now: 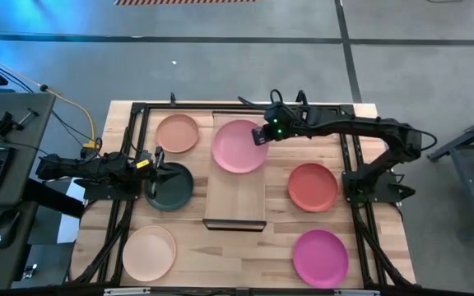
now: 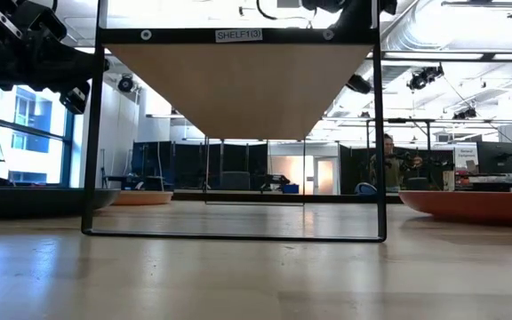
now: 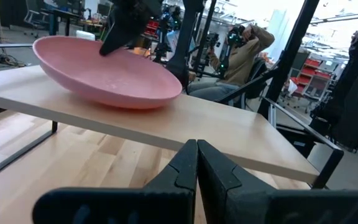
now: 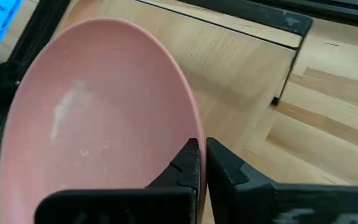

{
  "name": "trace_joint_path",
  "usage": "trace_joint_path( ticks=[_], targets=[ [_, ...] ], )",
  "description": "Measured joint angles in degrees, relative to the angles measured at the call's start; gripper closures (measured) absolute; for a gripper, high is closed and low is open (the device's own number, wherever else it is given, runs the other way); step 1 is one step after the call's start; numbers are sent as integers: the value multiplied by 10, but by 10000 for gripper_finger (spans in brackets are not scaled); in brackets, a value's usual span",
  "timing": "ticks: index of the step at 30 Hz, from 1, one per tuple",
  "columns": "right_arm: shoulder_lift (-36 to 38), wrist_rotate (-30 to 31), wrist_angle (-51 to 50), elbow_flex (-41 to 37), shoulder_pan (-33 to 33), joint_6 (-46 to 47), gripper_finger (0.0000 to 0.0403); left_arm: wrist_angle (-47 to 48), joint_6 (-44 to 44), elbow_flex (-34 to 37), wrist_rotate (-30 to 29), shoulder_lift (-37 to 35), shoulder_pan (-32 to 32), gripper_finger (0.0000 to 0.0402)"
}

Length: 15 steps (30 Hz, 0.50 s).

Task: Place and stack plates onto a shelf
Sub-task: Put the light pink plate on the shelf

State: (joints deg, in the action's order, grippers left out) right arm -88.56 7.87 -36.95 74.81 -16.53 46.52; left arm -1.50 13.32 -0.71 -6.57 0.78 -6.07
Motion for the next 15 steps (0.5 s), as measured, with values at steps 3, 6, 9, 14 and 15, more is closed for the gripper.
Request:
trace_joint_path(
  ticks=[3,6,9,14,15],
  targets=[
    [-20,2,8,0,-1,18,402,0,0,0,0,0,0,401],
    [-30,26,12,0,-3,35,403,0,0,0,0,0,0,401],
    [-34,46,12,0,-4,42,403,0,0,0,0,0,0,401],
    [-31,74,12,0,-8,41,403,0,0,0,0,0,0,401],
    [-31,74,12,0,-10,41,403,0,0,0,0,0,0,401]
  ],
)
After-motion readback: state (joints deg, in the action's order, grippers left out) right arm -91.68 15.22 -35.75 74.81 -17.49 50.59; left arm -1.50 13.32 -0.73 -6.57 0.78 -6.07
